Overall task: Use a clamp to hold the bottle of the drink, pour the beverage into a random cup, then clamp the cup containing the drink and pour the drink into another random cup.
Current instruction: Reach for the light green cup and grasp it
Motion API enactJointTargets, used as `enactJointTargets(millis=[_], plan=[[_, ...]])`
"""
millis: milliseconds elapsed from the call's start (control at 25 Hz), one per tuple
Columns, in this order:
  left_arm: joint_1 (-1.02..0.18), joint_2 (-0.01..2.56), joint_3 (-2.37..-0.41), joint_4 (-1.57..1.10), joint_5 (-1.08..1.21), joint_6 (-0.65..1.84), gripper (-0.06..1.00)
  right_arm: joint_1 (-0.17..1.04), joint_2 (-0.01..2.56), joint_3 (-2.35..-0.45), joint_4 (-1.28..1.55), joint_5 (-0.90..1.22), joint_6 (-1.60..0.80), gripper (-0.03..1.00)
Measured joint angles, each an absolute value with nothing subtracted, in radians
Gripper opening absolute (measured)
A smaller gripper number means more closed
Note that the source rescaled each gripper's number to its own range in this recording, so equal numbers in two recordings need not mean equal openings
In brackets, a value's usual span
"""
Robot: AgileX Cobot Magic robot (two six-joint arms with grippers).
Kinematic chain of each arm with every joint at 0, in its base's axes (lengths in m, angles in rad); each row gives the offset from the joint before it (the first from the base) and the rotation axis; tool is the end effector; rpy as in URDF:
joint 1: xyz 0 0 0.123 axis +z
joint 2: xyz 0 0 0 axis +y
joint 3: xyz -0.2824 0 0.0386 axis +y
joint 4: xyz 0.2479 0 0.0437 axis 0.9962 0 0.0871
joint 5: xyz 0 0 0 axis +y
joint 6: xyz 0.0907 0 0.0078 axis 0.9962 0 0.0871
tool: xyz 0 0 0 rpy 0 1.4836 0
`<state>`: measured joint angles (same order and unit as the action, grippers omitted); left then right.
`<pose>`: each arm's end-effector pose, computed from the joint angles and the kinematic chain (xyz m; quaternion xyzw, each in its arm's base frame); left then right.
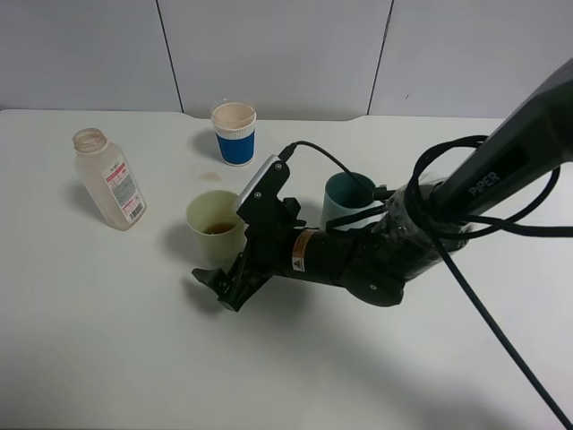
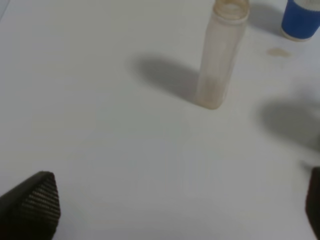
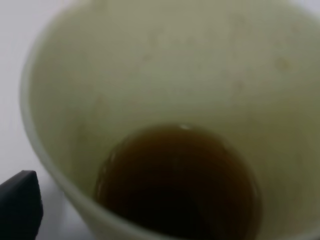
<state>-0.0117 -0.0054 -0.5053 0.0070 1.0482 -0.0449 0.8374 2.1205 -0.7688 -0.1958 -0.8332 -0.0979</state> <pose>-0.0058 0.0006 0.2796 -0.0142 0.8470 -0.0115 0.5313 0.2302 0.2750 0.0726 -0.4620 0.7055 0.2177 0.4914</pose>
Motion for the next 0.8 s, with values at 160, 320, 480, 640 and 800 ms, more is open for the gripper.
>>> enactJointTargets(millis=[160, 320, 480, 640, 800], plan=[[-0.012, -0.005, -0.505, 0.007, 1.048, -0.045, 1.00, 0.837, 2.125, -0.783, -0.205, -0.854, -0.086, 1.00], [-0.012, -0.005, -0.505, 0.007, 1.048, -0.045, 1.00, 0.837, 2.125, -0.783, -0.205, -0.855, -0.085, 0.92], [-0.012, -0.005, -0.505, 0.007, 1.048, -0.045, 1.00, 0.837, 2.127, -0.783, -0.208, -0.843, -0.084, 0.27], [-0.012, -0.005, -0.505, 0.007, 1.048, -0.045, 1.00, 0.836, 2.127, -0.785, -0.228, -0.829, -0.068, 0.04], [-0.012, -0.005, -0.505, 0.007, 1.048, -0.045, 1.00, 0.836, 2.127, -0.785, -0.231, -0.829, -0.066, 0.04]])
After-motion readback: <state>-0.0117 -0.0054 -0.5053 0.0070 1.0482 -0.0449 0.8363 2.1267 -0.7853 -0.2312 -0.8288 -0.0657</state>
